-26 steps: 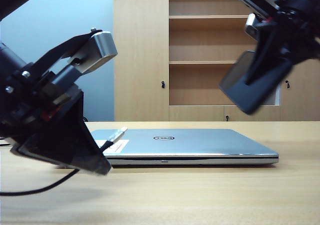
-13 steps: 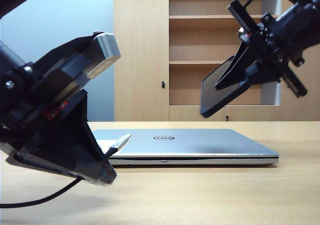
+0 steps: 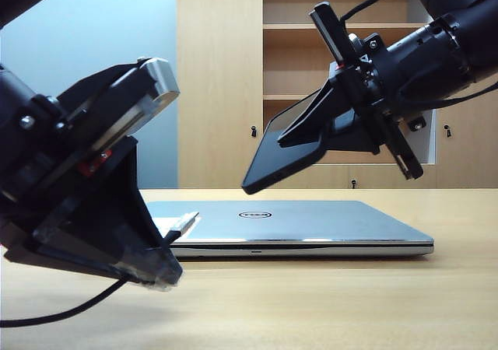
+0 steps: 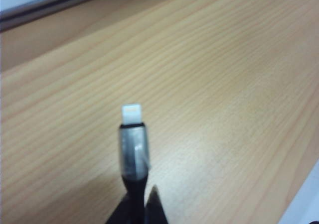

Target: Pick up the charging cable and the phone, plug the charging cable into the charging port on the phone, and finally place them back on the table.

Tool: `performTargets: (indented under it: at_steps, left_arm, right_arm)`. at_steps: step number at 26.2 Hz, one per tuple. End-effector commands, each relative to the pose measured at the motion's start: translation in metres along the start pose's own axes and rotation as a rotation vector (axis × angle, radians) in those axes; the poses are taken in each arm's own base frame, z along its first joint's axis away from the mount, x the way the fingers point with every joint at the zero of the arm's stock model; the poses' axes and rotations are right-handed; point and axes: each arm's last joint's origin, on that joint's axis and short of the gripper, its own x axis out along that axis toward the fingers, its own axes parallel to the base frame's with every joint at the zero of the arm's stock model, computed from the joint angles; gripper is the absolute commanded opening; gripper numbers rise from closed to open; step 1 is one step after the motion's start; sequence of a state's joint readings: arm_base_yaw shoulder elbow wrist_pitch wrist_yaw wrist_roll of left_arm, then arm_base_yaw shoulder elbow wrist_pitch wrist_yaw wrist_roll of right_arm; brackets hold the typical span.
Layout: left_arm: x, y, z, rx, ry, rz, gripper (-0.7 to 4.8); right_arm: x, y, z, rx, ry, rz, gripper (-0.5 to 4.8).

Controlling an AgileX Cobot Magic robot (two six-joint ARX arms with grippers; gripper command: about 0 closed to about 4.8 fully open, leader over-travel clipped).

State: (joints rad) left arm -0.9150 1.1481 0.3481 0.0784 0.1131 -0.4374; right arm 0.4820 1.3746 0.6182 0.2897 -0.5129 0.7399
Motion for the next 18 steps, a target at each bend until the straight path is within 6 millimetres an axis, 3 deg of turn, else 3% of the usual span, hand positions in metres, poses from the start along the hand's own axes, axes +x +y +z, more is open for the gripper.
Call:
performTargets:
  at_steps: [1,8,18]
  left_arm:
    - [0.001,-0.001,0.002,-0.059,-0.017,-0.015,-0.06]
    - [0.007,0.000,0.002,-0.096,-0.014,-0.015,-0.06]
    - [0.007,-0.003,0.006,-0.138,-0.061,-0.042,-0.06]
  right_arm:
    - [0.002,0.012,0.001,-0.030,-0.088,0.075,-0.05]
    - [0.013,0.019,-0.008,-0.047,-0.069,0.111,-0.05]
    - [0.030,0.011,-0.012,0.088,-0.068,0.131,-0.05]
